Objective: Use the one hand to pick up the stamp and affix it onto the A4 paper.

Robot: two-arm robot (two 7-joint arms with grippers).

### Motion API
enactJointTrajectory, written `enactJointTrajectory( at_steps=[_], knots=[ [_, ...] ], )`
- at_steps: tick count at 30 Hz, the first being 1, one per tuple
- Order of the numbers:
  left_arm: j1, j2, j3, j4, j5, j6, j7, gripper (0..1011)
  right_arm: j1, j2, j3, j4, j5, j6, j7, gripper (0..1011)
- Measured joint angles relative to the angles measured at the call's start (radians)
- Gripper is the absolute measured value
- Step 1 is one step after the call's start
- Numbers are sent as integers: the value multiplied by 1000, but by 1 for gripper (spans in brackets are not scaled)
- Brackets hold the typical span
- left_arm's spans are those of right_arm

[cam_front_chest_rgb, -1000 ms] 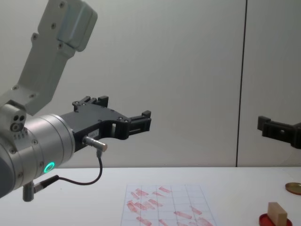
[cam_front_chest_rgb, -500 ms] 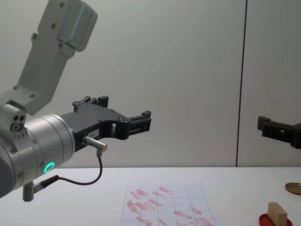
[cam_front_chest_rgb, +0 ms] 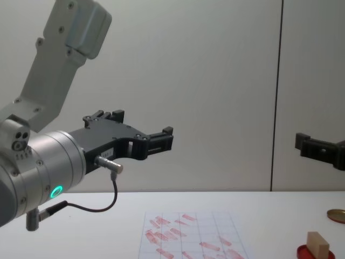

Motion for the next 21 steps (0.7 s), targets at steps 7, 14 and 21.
enactJointTrajectory(
  at_steps=[7,14,21],
  knots=[
    [0,0,0,0,0,0,0,993,2,-3,0,2,0,7,-2,1001],
    [0,0,0,0,0,0,0,993,10,-16,-3,12,-6,42,-20,1001],
    [0,0,0,0,0,0,0,993,31,-36,-6,42,-18,93,-53,1001]
  ],
)
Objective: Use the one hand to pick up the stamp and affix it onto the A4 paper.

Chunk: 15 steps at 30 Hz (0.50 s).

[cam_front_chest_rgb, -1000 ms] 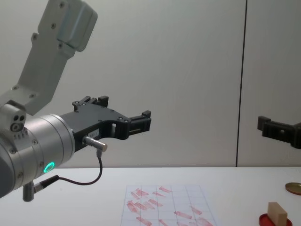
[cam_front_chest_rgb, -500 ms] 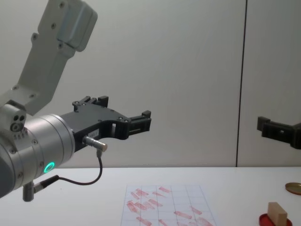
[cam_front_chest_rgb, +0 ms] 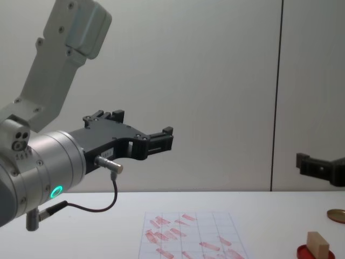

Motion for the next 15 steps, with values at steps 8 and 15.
enactJointTrajectory(
  at_steps=[8,15],
  knots=[
    [0,0,0,0,0,0,0,993,46,-31,-1,65,-23,55,-41,1001],
    [0,0,0,0,0,0,0,993,97,-60,-2,138,-49,92,-69,1001]
  ],
)
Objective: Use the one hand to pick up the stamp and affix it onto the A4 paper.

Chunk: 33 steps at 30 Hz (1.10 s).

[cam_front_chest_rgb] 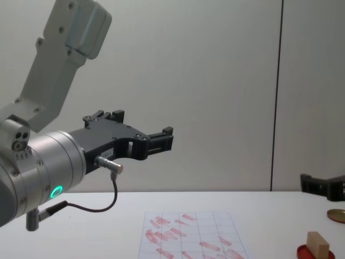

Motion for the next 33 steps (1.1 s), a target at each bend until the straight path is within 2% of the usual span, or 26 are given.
enactJointTrajectory(
  at_steps=[13,15,20,33],
  knots=[
    [0,0,0,0,0,0,0,993,109,-56,-1,176,-38,51,-41,1001],
    [0,0,0,0,0,0,0,993,114,-57,0,183,-38,52,-43,1001],
    [0,0,0,0,0,0,0,993,153,-77,2,263,-41,60,-52,1001],
    [0,0,0,0,0,0,0,993,220,-106,8,410,-32,55,-43,1001]
  ],
)
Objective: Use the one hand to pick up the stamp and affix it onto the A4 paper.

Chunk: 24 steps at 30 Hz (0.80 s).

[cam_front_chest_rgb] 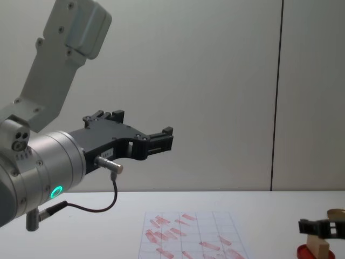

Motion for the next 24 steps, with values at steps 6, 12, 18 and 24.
enactJointTrajectory(
  at_steps=[6,12,18,24],
  knots=[
    [0,0,0,0,0,0,0,993,26,-10,2,60,3,-10,15,1001],
    [0,0,0,0,0,0,0,993,56,-20,4,125,5,-27,38,1001],
    [0,0,0,0,0,0,0,993,80,-28,5,177,6,-45,59,986],
    [0,0,0,0,0,0,0,993,105,-36,5,228,5,-62,76,844]
  ],
)
